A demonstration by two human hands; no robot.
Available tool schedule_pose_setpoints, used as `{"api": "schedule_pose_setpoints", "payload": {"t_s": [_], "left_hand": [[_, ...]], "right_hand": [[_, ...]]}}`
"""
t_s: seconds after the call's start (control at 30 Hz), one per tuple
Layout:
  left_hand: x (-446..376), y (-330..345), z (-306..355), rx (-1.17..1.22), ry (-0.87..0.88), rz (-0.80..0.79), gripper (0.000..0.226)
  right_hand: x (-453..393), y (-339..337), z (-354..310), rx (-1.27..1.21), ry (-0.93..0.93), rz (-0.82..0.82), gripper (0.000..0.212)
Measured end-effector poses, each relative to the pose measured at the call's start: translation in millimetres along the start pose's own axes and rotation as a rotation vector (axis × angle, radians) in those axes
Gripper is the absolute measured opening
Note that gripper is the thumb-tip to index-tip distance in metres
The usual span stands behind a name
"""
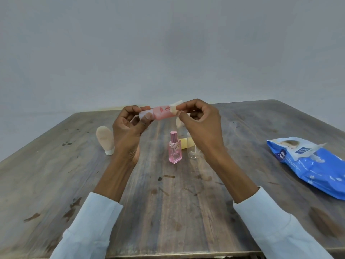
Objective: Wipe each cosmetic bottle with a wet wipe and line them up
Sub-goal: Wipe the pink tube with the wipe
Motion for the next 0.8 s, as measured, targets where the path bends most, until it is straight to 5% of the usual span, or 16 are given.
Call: {"api": "schedule_pose_setpoints", "payload": {"t_s": [0.8], "left_hand": [[-3,-9,4,-0.092,0.015,0.046,0.025]], "right_hand": [[-5,-10,3,-0.171,0.072,-0.011,0.008]]}}
Point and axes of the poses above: each hand's wrist, its own x-axis away from the middle knuckle, its own y-axis out of the palm, z = x × y, the point moved 8 cm from there along -x, towards the middle knuckle, and after that the axes turned 5 degrees about -z, right-handed, at the moved point
